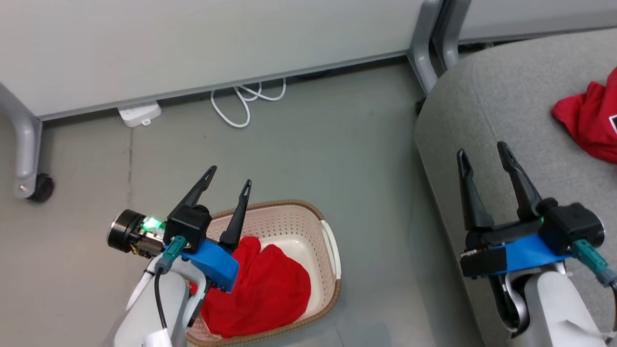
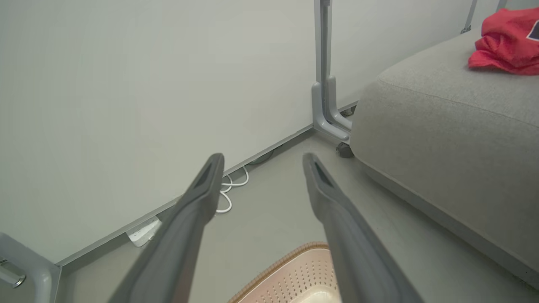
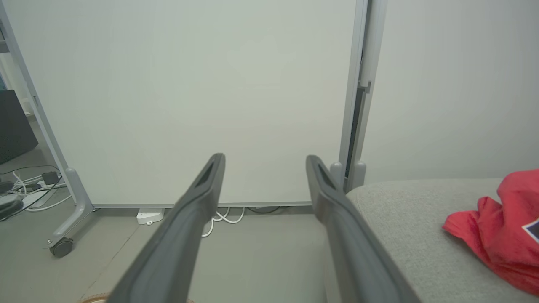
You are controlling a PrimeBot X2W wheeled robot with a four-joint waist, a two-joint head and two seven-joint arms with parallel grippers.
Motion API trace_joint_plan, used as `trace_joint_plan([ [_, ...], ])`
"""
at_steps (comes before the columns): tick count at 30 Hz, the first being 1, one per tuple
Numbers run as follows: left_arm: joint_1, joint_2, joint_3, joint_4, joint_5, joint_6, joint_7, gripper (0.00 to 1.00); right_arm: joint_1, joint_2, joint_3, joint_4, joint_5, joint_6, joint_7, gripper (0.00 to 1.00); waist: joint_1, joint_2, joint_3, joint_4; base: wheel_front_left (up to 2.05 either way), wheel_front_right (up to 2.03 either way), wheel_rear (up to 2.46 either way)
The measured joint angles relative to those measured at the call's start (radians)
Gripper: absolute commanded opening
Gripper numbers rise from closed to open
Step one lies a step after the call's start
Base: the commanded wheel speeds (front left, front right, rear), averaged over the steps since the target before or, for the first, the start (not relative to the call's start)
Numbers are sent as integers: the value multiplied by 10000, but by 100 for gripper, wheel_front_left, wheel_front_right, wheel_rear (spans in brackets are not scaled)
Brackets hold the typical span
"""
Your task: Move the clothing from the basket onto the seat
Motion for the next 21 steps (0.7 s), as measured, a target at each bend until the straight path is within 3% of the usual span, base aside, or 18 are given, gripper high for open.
trace_joint_plan([
  [9,-1703,848,-2366,2268,-412,-2,0,100,-1289,63,278,-453,35,0,0,100,2,0,1761,-686,0,0,0],
  [21,-3740,1371,-5618,5225,-1348,-2,0,100,-2511,115,476,-965,33,0,0,100,1,0,4036,-1402,0,0,0],
])
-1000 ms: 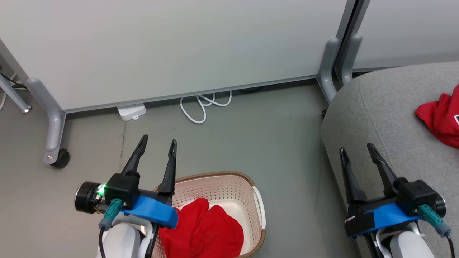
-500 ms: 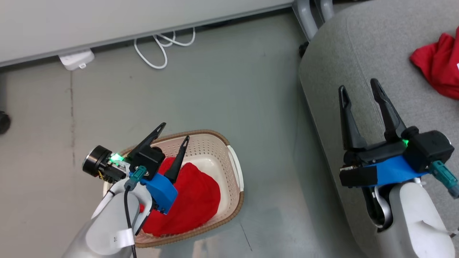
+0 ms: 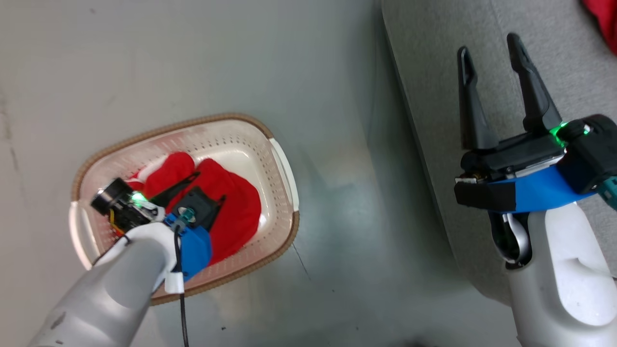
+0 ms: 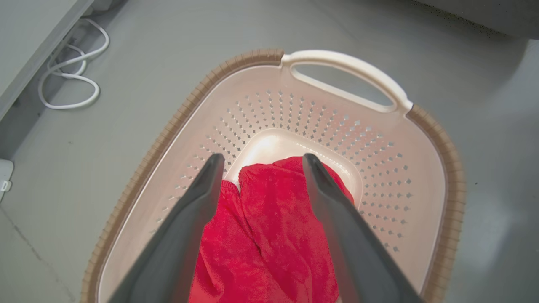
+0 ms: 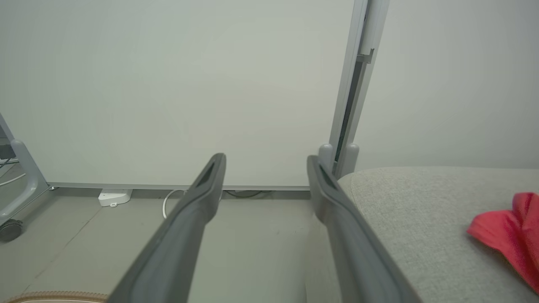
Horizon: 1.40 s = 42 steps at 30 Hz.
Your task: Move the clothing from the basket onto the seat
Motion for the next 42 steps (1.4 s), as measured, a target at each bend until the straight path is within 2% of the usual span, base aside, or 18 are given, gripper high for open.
trace_joint_plan([
  [5,-616,173,-1223,988,-468,0,353,100,-400,13,36,-198,33,0,0,100,0,0,887,-236,0,0,0],
  [14,-1673,263,-3068,1787,-1045,0,1653,100,-855,21,4,-554,238,0,0,100,0,0,2318,-490,0,0,0],
  [27,-3002,520,-3705,2355,-1415,0,2717,100,-1296,25,-10,-1064,441,0,0,100,-1,0,3961,-700,0,0,0],
  [35,-3235,708,-3793,2474,-1392,0,2980,100,-1312,27,-130,-1133,468,0,0,100,-2,0,4473,-785,0,0,0],
  [36,-3257,704,-3795,2481,-1384,0,3043,91,-1314,27,-148,-1135,468,0,0,100,-2,0,4495,-783,0,0,0],
  [37,-3266,694,-3799,2487,-1383,0,3091,47,-1314,27,-153,-1139,466,0,0,100,-2,0,4506,-778,0,0,0],
  [38,-3277,686,-3802,2491,-1356,0,3129,18,-1317,27,-153,-1147,466,0,0,100,-3,0,4513,-777,0,0,0],
  [39,-3296,681,-3806,2502,-1317,0,3143,0,-1319,27,-161,-1151,466,0,0,100,-3,0,4518,-775,0,0,0],
  [42,-3307,679,-3814,2516,-1296,2,3143,0,-1357,27,-169,-1151,462,0,0,100,-3,0,4522,-772,0,0,0],
])
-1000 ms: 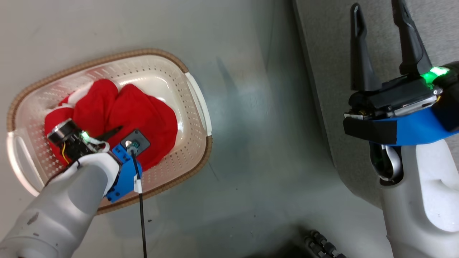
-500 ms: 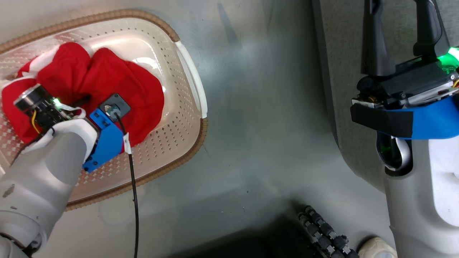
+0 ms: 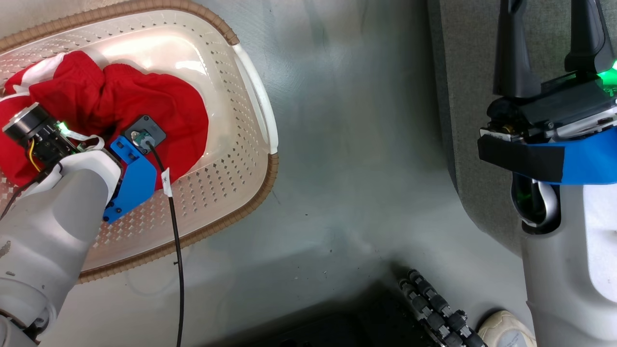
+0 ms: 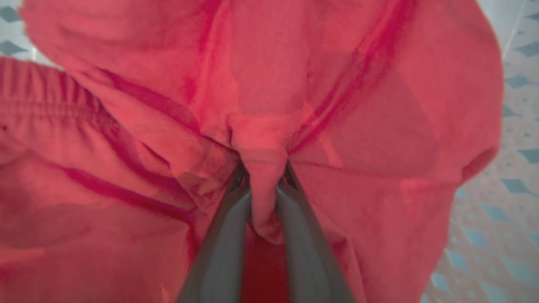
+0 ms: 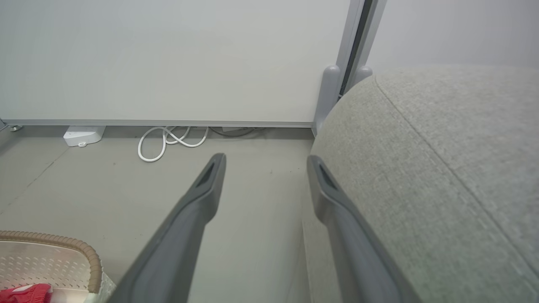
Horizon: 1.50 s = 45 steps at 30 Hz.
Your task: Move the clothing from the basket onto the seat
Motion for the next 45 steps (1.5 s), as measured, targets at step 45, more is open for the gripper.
trace_joint_plan([
  [45,1382,-2276,410,-1965,-2470,6,-3120,0,2164,-485,-775,1172,-855,0,2,100,-1,1,-5122,2069,0,0,0],
])
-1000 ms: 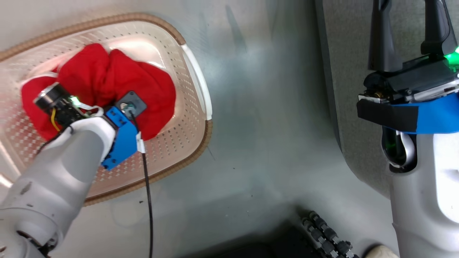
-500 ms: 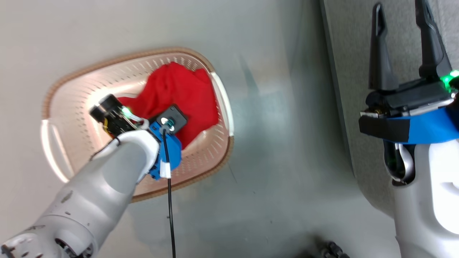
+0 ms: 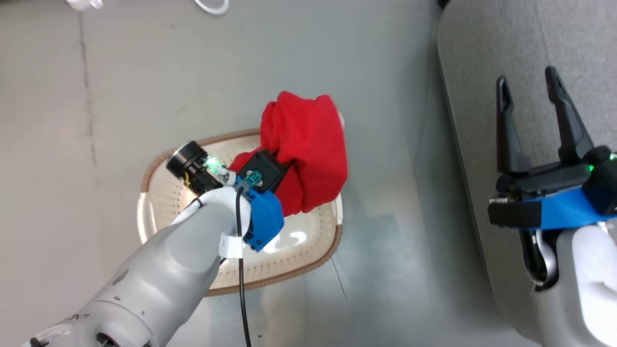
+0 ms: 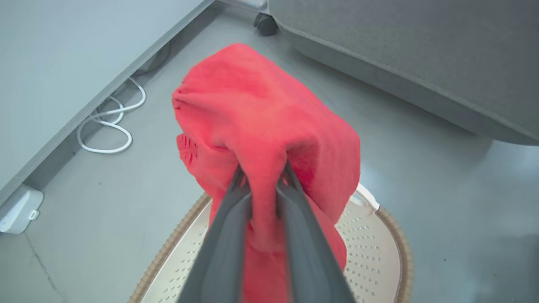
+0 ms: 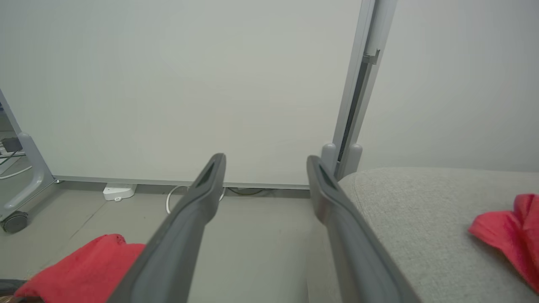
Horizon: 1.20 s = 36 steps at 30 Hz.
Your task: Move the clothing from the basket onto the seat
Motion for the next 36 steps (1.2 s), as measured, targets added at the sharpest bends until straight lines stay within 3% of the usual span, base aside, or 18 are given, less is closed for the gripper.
trace_joint_plan([
  [18,1404,435,2508,-3509,589,834,-12,0,1789,-107,96,690,-13,0,-2,100,-2,0,-3046,671,0,0,0],
  [36,2077,309,3150,-4491,1053,706,-12,0,2841,-311,652,999,12,0,-2,100,-1,0,-4993,937,0,0,0],
])
